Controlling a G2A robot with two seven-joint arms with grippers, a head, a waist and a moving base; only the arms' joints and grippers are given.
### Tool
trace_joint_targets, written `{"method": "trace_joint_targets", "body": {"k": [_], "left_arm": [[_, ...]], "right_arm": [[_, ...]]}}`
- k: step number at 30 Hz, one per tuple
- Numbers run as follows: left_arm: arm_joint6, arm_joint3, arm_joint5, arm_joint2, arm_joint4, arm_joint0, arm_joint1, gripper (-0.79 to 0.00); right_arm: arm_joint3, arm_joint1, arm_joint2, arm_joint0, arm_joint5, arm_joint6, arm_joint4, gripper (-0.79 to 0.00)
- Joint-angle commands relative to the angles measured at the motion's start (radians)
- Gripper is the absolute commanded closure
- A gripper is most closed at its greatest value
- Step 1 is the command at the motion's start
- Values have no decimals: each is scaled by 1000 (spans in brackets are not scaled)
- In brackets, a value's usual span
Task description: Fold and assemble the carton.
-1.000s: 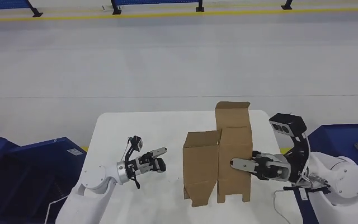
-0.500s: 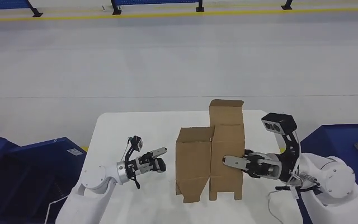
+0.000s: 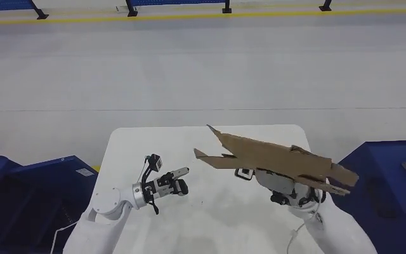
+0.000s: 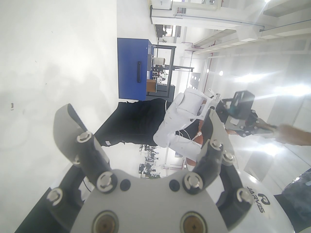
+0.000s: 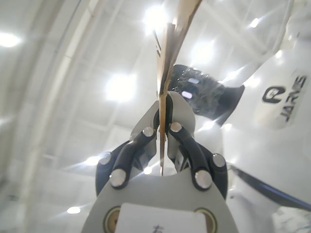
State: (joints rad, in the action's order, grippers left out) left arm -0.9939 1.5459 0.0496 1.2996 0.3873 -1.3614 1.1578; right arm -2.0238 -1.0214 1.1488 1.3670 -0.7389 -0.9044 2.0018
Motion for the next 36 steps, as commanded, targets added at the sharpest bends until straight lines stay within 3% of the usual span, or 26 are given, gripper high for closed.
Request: {"method": "trace_joint_targets", "body": {"k": [1, 4, 8, 12, 15, 17, 19, 26, 29, 36], "left_arm": [[0, 0, 0, 0, 0, 0, 0, -785], [0, 0, 0, 0, 0, 0, 0, -785], [0, 0, 0, 0, 0, 0, 0, -785], [0, 0, 0, 0, 0, 0, 0, -785], [0, 0, 0, 0, 0, 0, 0, -785], [0, 0, 0, 0, 0, 0, 0, -785], [0, 0, 0, 0, 0, 0, 0, -785], [0, 0, 0, 0, 0, 0, 0, -785], [0, 0, 0, 0, 0, 0, 0, -785], [0, 0, 0, 0, 0, 0, 0, -785]], "right_arm": [[15, -5, -69, -1, -125, 66, 216, 0], [30, -3, -172, -8, -248, 216, 561, 0], [17, 13, -238, -52, -248, 430, 920, 0], [2, 24, -216, -66, -201, 557, 1058, 0], [-2, 27, -160, -63, -188, 581, 1035, 0], [-2, 25, -93, -58, -158, 562, 927, 0], [1, 22, 9, -57, -64, 514, 691, 0], [-14, 8, 227, -26, 558, 104, -339, 0], [-27, 9, 286, -4, 787, 4, -631, 0], [-110, 12, 321, 38, 994, -72, -1083, 0]]}}
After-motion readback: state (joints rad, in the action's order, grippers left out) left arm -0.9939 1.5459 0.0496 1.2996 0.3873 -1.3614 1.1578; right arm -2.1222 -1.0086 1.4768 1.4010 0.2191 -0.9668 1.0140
